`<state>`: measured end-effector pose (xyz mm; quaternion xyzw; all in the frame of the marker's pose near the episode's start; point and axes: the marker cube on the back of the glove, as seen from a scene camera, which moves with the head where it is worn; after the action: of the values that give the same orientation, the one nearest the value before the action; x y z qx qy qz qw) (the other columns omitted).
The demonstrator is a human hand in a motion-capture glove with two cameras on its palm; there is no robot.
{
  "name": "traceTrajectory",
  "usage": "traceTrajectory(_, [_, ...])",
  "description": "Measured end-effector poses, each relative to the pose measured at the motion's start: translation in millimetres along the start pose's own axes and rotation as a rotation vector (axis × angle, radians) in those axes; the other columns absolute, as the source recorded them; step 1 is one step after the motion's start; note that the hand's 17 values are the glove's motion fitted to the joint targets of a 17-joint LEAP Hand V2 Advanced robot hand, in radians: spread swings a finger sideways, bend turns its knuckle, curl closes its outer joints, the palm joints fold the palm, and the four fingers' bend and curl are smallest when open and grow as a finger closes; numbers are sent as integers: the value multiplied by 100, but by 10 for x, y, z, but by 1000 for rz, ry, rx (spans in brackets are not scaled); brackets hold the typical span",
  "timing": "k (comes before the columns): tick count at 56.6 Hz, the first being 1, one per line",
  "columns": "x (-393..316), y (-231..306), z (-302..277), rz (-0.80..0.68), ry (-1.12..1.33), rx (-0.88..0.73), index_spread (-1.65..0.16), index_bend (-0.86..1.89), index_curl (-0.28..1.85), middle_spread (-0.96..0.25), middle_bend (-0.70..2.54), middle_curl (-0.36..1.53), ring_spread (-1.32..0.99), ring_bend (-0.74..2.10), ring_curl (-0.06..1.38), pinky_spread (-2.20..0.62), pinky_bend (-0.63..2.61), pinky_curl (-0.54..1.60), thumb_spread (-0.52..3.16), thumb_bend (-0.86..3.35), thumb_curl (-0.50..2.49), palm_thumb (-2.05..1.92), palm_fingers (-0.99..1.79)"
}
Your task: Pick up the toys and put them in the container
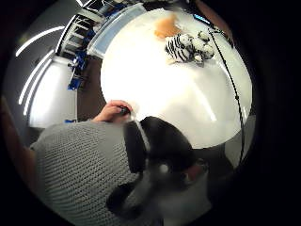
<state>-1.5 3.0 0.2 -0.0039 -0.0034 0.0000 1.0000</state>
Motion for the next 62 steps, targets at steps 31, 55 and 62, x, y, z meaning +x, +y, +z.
traceTrajectory(31, [86,-333,32,25,-18,-24,-35,18,23,-14,17,17,-6,33,15,3,79,28,122,-4,10,-6,-3])
traceTrajectory(55, [224,-1942,527,17,-26,-151,-36,16,29,-15,15,22,-8,36,21,3,85,33,129,-2,16,-2,-7])
traceTrajectory(62, [247,-2002,845,16,-32,-218,-36,17,30,-15,16,23,-8,36,22,3,85,33,130,-1,19,0,-7])
